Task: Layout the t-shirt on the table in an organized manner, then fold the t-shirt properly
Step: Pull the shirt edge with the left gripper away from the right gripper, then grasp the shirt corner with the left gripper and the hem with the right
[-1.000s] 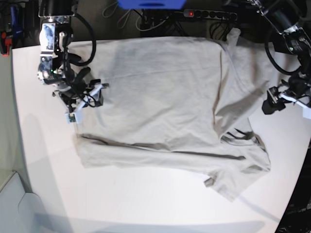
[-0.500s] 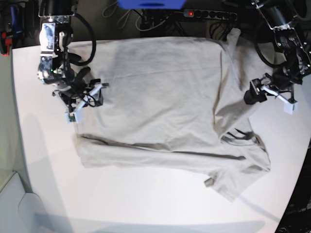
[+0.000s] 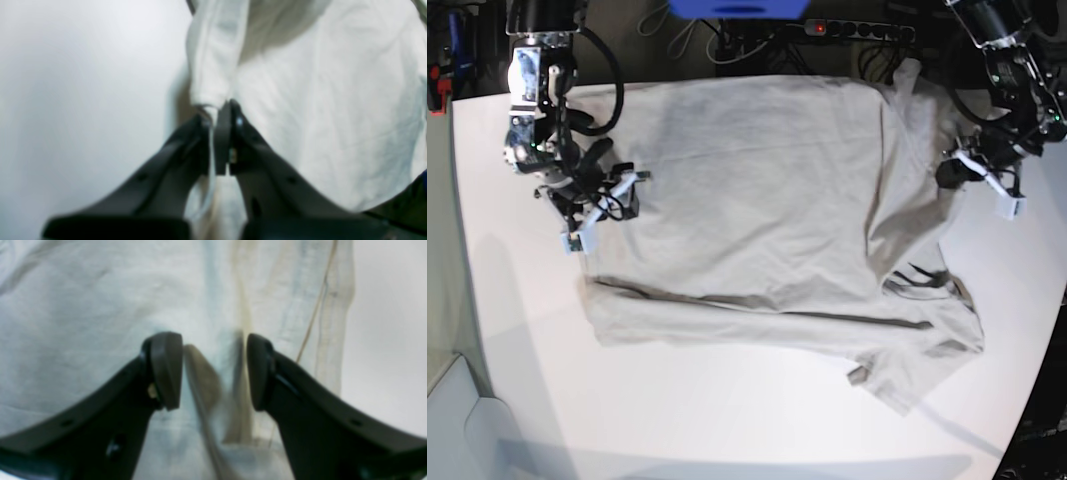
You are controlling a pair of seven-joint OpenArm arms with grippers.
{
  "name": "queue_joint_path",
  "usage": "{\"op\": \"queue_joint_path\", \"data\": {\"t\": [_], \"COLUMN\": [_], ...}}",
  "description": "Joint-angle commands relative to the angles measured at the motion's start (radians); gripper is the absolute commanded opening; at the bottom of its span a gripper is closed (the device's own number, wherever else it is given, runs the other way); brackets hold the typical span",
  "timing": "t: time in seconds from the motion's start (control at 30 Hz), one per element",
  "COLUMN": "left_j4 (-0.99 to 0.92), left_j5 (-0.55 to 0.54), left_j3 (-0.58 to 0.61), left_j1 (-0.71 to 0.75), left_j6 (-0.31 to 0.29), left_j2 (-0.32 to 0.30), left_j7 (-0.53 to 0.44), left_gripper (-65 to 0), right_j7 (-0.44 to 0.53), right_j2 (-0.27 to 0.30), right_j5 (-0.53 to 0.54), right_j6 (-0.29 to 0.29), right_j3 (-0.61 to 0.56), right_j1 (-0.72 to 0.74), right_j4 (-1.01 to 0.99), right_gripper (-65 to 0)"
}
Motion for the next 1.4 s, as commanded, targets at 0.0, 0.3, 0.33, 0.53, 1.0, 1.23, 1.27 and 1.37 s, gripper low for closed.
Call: {"op": "queue_joint_path", "data": {"t": [0.0, 0.3, 0.33, 0.53, 1.0, 1.23, 1.27, 1.37], "left_j4": [0.059, 0.437, 0.477, 0.569, 0.406, 0.362, 0.362, 0.362], "left_j5": [-0.039, -0.070, -0.077, -0.183, 0.139, 0.176, 0.176, 0.177], "left_j3": [-0.036, -0.343, -0.371, -0.466, -0.533, -0.532, -0.532, -0.530], "left_j1": [0.014, 0.105, 0.114, 0.178, 0.182, 0.180, 0.180, 0.180], "left_j6": [-0.003, -0.003, -0.003, -0.003, -0.003, -0.003, -0.003, -0.003], "left_j2": [-0.004, 0.103, 0.114, 0.143, 0.198, 0.168, 0.168, 0.168], "left_j7": [-0.019, -0.014, -0.014, -0.015, -0.014, -0.015, -0.015, -0.015], "left_gripper": [-64.3, -64.8, -64.8, -64.8, -64.8, -64.5, -64.5, -63.8], "right_j7": [0.020, 0.020, 0.020, 0.020, 0.020, 0.020, 0.020, 0.020], "right_j2": [0.009, 0.009, 0.009, 0.009, 0.007, 0.007, 0.007, 0.007], "right_j5": [0.008, 0.008, 0.008, 0.008, 0.008, 0.008, 0.008, 0.008], "right_j6": [0.006, 0.006, 0.006, 0.006, 0.006, 0.006, 0.006, 0.006], "right_j3": [0.002, 0.002, 0.002, 0.002, 0.002, 0.002, 0.002, 0.002], "right_j1": [0.009, 0.015, 0.015, 0.015, 0.008, 0.008, 0.008, 0.008], "right_j4": [0.017, 0.017, 0.017, 0.016, 0.016, 0.016, 0.016, 0.016], "right_gripper": [-34.0, -34.0, -34.0, -34.0, -34.0, -33.8, -33.8, -33.6]}}
